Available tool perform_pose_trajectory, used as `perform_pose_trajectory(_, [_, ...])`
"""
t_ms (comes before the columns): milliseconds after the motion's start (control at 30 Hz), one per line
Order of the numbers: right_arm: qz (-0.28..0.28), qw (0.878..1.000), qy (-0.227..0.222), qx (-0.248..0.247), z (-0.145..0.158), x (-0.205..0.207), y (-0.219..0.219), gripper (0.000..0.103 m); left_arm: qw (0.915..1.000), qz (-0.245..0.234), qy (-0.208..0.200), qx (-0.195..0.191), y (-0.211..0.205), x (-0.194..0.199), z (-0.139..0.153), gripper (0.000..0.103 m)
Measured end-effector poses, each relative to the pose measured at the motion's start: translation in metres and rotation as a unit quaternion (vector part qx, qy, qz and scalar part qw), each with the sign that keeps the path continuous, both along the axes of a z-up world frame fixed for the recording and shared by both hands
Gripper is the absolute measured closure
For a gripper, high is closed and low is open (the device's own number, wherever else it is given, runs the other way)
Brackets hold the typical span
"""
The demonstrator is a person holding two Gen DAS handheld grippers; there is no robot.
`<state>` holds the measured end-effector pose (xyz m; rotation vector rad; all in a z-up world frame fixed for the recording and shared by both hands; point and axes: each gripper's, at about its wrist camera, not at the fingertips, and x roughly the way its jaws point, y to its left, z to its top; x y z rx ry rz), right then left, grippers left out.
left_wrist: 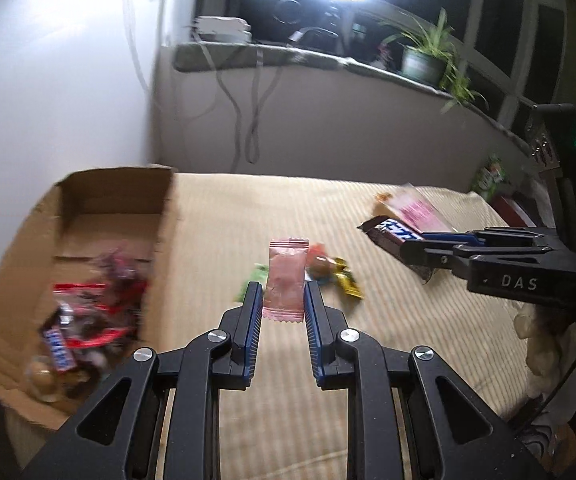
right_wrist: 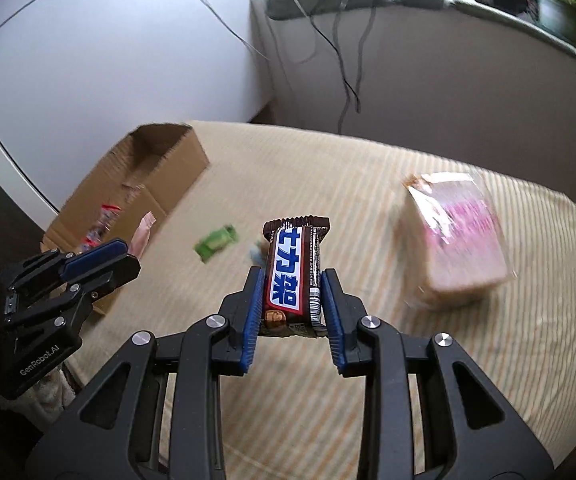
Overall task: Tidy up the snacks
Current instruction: 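Carry the pink candy and Snickers bar into the box and open both tools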
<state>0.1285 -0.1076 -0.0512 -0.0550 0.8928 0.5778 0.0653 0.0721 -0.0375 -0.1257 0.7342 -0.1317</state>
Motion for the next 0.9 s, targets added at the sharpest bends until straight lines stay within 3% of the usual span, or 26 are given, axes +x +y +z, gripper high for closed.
perform_pose_trajectory(333, [0.055,0.998,-0.024,0.01,0.025,0.009,0.076,0.073,0.998,0.062,-0.009,0.007,0.058,-0.008,0.004,0.084])
perform_pose_trajectory(900, [0.119,0.993,-0.019,0.006,0.015,0.035,0.184,0.073,0.9927,0.119,0.001,0.015,0.117,0.003,-0.008,0.084])
